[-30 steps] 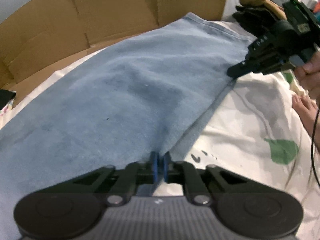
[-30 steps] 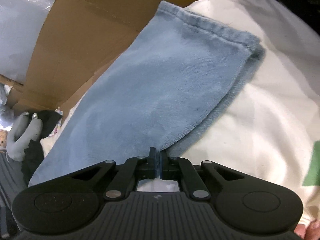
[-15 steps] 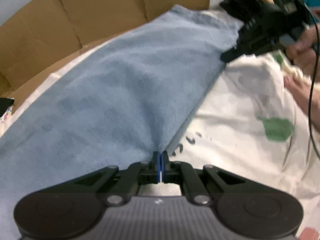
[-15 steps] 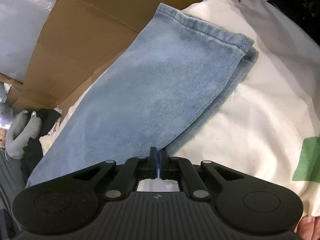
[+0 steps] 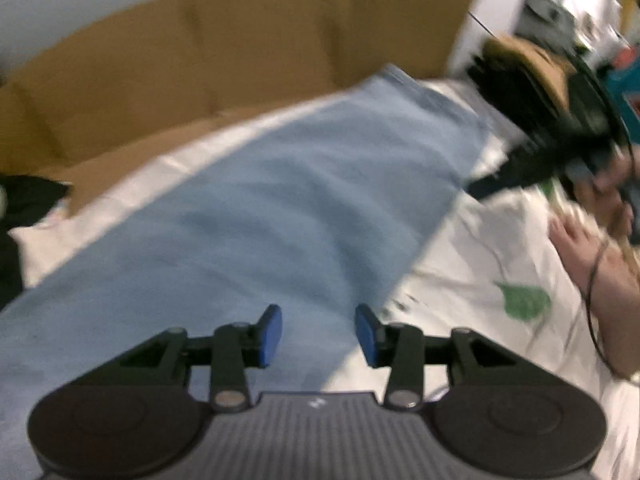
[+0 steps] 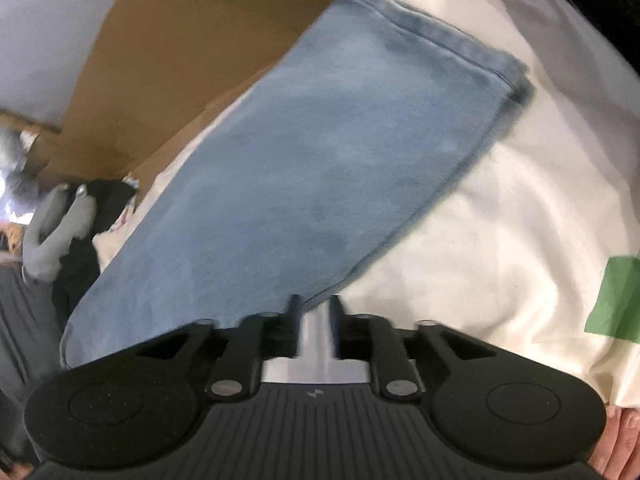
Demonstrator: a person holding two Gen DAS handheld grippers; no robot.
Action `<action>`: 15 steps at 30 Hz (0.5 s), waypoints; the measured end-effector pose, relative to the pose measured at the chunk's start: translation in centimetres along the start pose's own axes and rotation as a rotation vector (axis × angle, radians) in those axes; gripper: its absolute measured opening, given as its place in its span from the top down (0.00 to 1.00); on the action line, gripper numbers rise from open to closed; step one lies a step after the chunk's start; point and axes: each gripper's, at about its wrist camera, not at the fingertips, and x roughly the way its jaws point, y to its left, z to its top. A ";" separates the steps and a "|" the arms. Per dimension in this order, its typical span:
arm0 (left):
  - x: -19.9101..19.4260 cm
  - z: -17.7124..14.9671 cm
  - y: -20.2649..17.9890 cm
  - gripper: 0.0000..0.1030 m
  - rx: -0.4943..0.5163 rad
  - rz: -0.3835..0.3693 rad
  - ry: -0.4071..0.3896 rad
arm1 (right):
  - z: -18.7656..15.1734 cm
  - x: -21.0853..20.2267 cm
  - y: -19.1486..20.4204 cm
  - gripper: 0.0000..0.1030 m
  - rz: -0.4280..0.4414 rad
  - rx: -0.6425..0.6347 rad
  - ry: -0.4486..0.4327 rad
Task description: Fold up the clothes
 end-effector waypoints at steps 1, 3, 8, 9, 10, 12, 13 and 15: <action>-0.8 0.1 1.0 0.58 -0.018 0.023 -0.008 | 0.0 -0.3 0.3 0.66 0.003 -0.025 -0.008; -2.0 0.5 2.5 0.58 -0.037 0.059 -0.017 | 0.0 -0.6 1.1 0.64 0.007 -0.064 -0.018; -4.1 0.8 6.6 0.58 -0.117 0.129 -0.037 | 0.3 -1.2 3.1 0.59 0.009 -0.141 -0.051; -4.2 0.8 7.3 0.58 -0.131 0.140 -0.035 | 0.3 -1.3 3.4 0.59 0.009 -0.158 -0.058; -4.6 0.7 8.1 0.58 -0.139 0.161 -0.034 | 0.4 -1.5 3.8 0.59 0.007 -0.176 -0.065; -5.2 0.5 9.2 0.58 -0.127 0.187 -0.025 | 0.4 -1.7 4.6 0.59 0.005 -0.211 -0.076; -5.6 0.3 9.9 0.58 -0.120 0.199 -0.021 | 0.4 -1.8 5.0 0.59 0.005 -0.230 -0.082; -6.5 -0.4 11.1 0.58 -0.139 0.218 -0.012 | 0.4 -1.9 5.8 0.59 0.005 -0.266 -0.093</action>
